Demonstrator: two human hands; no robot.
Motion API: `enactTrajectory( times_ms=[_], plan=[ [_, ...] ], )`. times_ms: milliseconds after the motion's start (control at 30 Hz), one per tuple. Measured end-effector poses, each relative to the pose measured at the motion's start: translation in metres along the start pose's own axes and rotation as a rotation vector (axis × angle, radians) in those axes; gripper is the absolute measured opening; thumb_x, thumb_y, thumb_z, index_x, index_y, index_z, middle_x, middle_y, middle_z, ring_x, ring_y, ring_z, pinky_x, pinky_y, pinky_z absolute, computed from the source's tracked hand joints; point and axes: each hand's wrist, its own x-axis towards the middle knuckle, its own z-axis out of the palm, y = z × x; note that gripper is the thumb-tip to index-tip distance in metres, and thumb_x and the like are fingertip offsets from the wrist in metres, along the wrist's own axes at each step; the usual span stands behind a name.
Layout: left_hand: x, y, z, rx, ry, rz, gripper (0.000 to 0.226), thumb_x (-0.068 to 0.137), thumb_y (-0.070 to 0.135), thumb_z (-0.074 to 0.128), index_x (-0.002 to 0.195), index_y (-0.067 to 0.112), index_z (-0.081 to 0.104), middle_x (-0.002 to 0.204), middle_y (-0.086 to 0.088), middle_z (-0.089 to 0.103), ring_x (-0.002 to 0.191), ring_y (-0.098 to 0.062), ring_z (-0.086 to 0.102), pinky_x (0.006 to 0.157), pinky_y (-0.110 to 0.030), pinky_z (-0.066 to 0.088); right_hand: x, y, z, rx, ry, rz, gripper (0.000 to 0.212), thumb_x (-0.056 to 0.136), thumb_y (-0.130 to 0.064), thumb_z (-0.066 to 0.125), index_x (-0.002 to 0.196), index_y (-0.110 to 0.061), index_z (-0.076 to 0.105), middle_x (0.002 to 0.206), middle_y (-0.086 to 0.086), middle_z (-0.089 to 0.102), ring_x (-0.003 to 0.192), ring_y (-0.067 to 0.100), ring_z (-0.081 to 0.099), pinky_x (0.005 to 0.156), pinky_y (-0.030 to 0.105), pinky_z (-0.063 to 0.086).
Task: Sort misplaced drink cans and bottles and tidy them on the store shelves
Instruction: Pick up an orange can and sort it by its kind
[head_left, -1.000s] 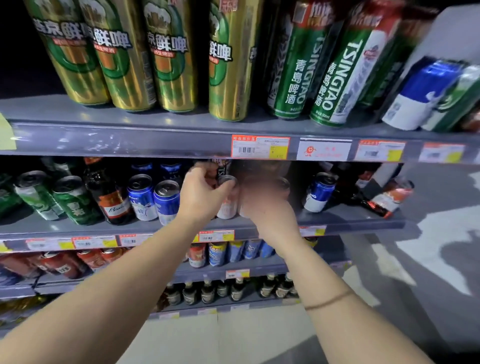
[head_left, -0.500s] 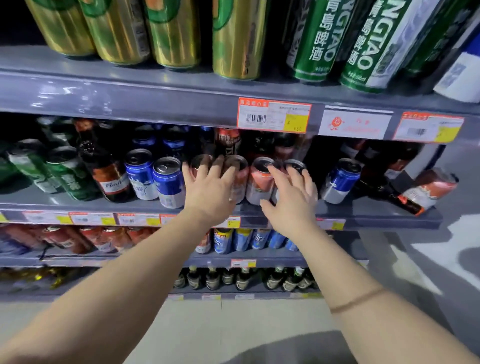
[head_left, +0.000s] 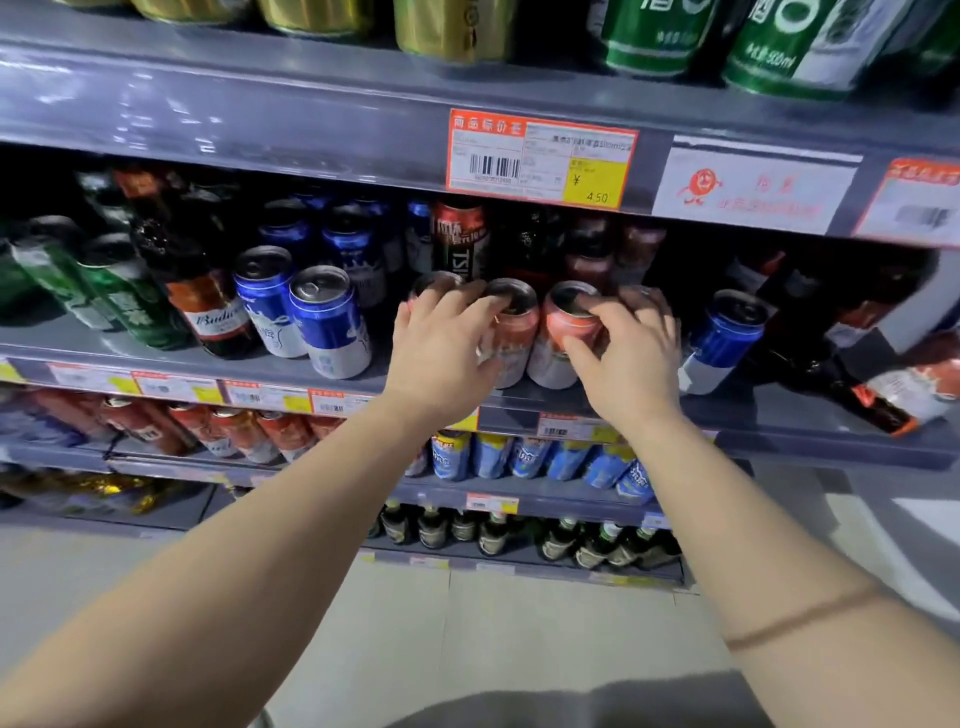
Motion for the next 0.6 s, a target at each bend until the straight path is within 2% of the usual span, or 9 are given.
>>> enactTrajectory(
  times_ms=[133,267,367,400,467,533,600],
  plan=[
    [0.003,0.026,0.008,-0.028,0.004,-0.021,0.059,0.078,0.036,0.067,0.135,0.025,0.052,0.137,-0.004,0.052,0.12,-0.034,0.042,0.101,-0.049,0.032,0.004,0.014,-0.011,0.017,-0.016,0.038,0.042,0.089,-0.032,0.064,0.129,-0.022,0.059,0.134,0.016,0.051,0.132,0.035,0.036,0.112,0.044,0.029],
    [0.005,0.042,0.015,-0.053,0.002,-0.027,0.059,0.077,0.038,0.065,0.133,0.023,0.054,0.142,-0.008,0.048,0.124,-0.035,0.042,0.103,-0.055,0.031,0.006,0.014,-0.02,-0.031,-0.078,0.116,0.04,0.09,-0.02,0.058,0.129,-0.014,0.056,0.136,0.02,0.048,0.137,0.036,0.029,0.116,0.043,0.021],
    [0.002,0.042,0.015,-0.11,0.072,-0.027,0.054,0.077,0.039,0.061,0.128,0.019,0.058,0.135,-0.015,0.051,0.118,-0.038,0.044,0.1,-0.052,0.038,0.005,0.005,-0.019,-0.028,-0.048,0.119,0.046,0.086,-0.016,0.056,0.132,-0.018,0.055,0.141,0.017,0.046,0.139,0.035,0.026,0.118,0.045,0.016],
    [0.002,0.039,0.009,-0.158,0.134,-0.063,0.051,0.079,0.038,0.061,0.125,0.017,0.059,0.129,-0.015,0.054,0.116,-0.037,0.045,0.099,-0.048,0.04,0.004,0.0,-0.018,0.005,-0.026,0.131,0.045,0.085,-0.015,0.056,0.13,-0.017,0.056,0.139,0.017,0.048,0.138,0.035,0.028,0.117,0.045,0.019],
    [0.01,0.022,0.004,-0.297,0.189,-0.267,0.048,0.08,0.038,0.062,0.122,0.015,0.059,0.121,-0.014,0.055,0.113,-0.034,0.044,0.098,-0.041,0.039,0.003,-0.012,-0.016,0.073,0.015,0.158,0.034,0.085,-0.017,0.055,0.117,-0.011,0.062,0.127,0.02,0.055,0.129,0.037,0.038,0.111,0.044,0.029],
    [0.03,-0.007,0.003,-0.521,0.226,-0.494,0.058,0.071,0.044,0.068,0.122,0.017,0.057,0.117,-0.01,0.06,0.11,-0.028,0.052,0.098,-0.039,0.043,0.003,-0.024,-0.014,0.129,0.062,0.148,0.025,0.085,-0.021,0.056,0.106,-0.009,0.063,0.116,0.02,0.059,0.12,0.036,0.044,0.102,0.043,0.038],
    [0.05,-0.028,0.002,-0.806,0.264,-0.619,0.072,0.058,0.049,0.075,0.121,0.019,0.055,0.115,-0.003,0.064,0.106,-0.018,0.06,0.095,-0.035,0.05,-0.002,-0.036,-0.011,0.173,0.08,0.064,0.027,0.085,-0.019,0.058,0.11,-0.011,0.065,0.111,0.016,0.059,0.114,0.034,0.047,0.097,0.04,0.039]
  ],
)
